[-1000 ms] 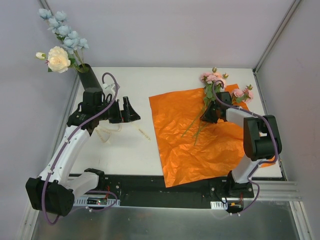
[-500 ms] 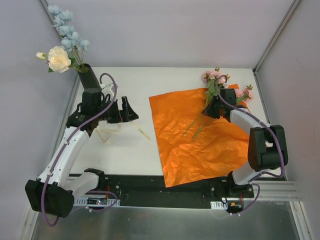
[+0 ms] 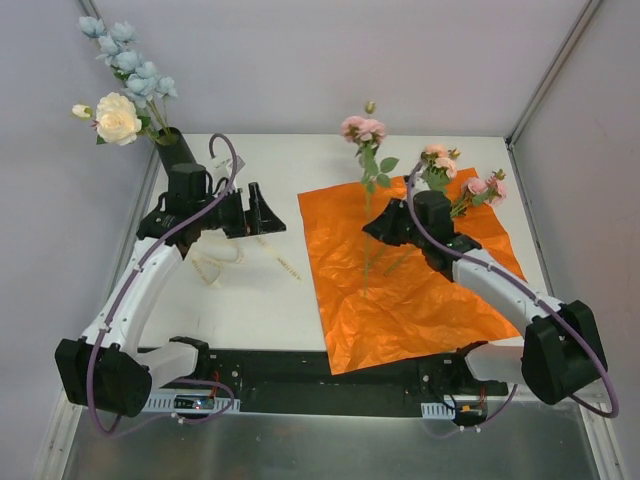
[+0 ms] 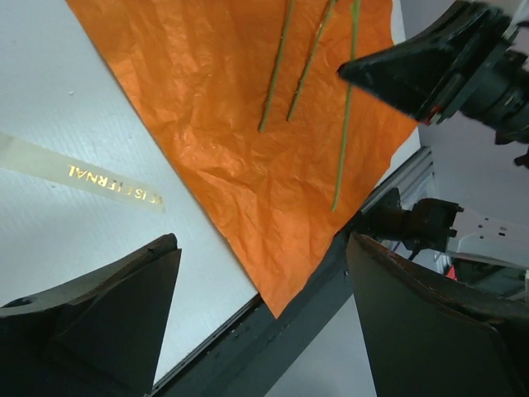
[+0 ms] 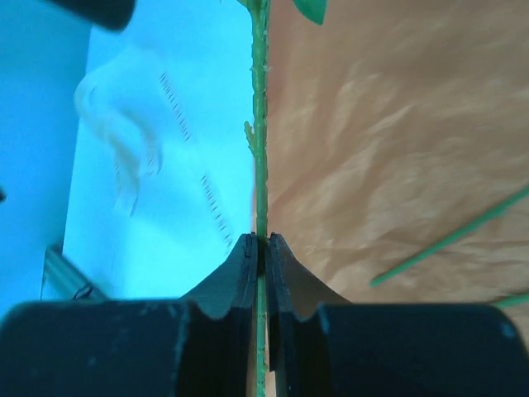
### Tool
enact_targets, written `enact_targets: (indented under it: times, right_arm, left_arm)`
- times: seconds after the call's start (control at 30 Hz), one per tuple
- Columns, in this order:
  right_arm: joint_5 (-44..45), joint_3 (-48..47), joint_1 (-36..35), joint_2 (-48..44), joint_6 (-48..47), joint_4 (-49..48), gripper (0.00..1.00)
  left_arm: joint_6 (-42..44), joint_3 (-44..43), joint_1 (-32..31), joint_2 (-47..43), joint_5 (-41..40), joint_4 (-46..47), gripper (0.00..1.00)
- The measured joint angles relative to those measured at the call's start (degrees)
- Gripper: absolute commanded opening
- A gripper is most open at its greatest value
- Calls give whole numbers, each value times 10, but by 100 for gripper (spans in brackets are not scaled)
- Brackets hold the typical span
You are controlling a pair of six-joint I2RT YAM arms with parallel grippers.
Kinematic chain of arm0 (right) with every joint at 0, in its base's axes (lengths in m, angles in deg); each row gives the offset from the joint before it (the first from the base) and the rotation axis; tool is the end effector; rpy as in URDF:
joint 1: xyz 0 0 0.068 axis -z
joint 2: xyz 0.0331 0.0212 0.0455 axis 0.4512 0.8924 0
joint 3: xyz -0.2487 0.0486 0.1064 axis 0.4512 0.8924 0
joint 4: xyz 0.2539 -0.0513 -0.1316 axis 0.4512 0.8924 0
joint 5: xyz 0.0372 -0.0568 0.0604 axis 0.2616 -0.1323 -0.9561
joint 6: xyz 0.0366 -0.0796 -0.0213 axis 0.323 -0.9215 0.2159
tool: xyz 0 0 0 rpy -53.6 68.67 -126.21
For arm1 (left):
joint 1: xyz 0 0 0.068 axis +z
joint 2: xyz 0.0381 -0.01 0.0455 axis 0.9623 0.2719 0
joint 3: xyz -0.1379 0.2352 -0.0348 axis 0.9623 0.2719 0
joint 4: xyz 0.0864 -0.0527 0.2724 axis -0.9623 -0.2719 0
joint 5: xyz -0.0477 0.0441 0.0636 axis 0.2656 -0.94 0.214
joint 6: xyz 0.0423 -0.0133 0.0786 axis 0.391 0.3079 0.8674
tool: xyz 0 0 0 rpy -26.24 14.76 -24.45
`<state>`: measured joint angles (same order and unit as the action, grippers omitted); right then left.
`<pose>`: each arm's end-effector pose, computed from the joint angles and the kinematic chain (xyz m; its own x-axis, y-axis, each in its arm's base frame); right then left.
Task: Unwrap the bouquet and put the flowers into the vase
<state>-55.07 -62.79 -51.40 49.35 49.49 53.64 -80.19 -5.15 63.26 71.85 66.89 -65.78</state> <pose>0.3162 0.1637 0.2379 -0.5392 0.1262 -0.8327 -0.4262 0.8119 0.3990 0.2868 -0.1077 0.3246 -0.7291 -0.1776 -0.6610 0.4279 0.6355 -0.6427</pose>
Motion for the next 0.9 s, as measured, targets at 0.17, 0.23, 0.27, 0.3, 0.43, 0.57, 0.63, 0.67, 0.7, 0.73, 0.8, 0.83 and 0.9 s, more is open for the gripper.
enact_targets:
  times: [0.17, 0.23, 0.27, 0.3, 0.43, 0.57, 0.63, 0.67, 0.7, 0.73, 0.8, 0.83, 0.9]
  right_arm:
    - [-14, 37, -96, -9, 34, -66, 0]
    - [-18, 46, -128, -11, 50, -91, 0]
    - [-19, 49, -138, -12, 55, -100, 0]
    - [-19, 50, -152, -15, 62, -109, 0]
    - [-20, 50, -199, -26, 73, -141, 0]
    - [-21, 50, -234, -31, 73, -156, 0]
    - [-21, 50, -244, -31, 73, -158, 0]
    - [-21, 49, -250, -31, 73, -158, 0]
    - [-21, 49, -254, -31, 73, -159, 0]
    - [-21, 49, -256, -32, 73, -159, 0]
    - [-19, 49, -261, -31, 73, -161, 1]
    - [-17, 49, -262, -31, 73, -162, 6]
    - [-13, 49, -263, -31, 73, -162, 16]
  left_arm:
    - [-56, 0, -11, 16, 34, 53, 78]
    - [-82, 2, -17, 20, 40, 85, 75]
    - [-95, 4, -20, 23, 41, 103, 75]
    - [-109, 7, -25, 27, 43, 121, 73]
    - [-156, 12, -49, 54, 45, 174, 70]
    - [-197, 15, -71, 89, 45, 220, 60]
    - [-214, 15, -80, 102, 45, 241, 42]
    - [-221, 15, -84, 106, 45, 250, 30]
    - [-227, 15, -86, 111, 45, 258, 18]
    - [-232, 15, -90, 114, 45, 263, 6]
    - [-236, 15, -90, 116, 45, 270, 0]
    - [-236, 15, -90, 116, 45, 272, 0]
    - [-236, 14, -90, 116, 44, 275, 0]
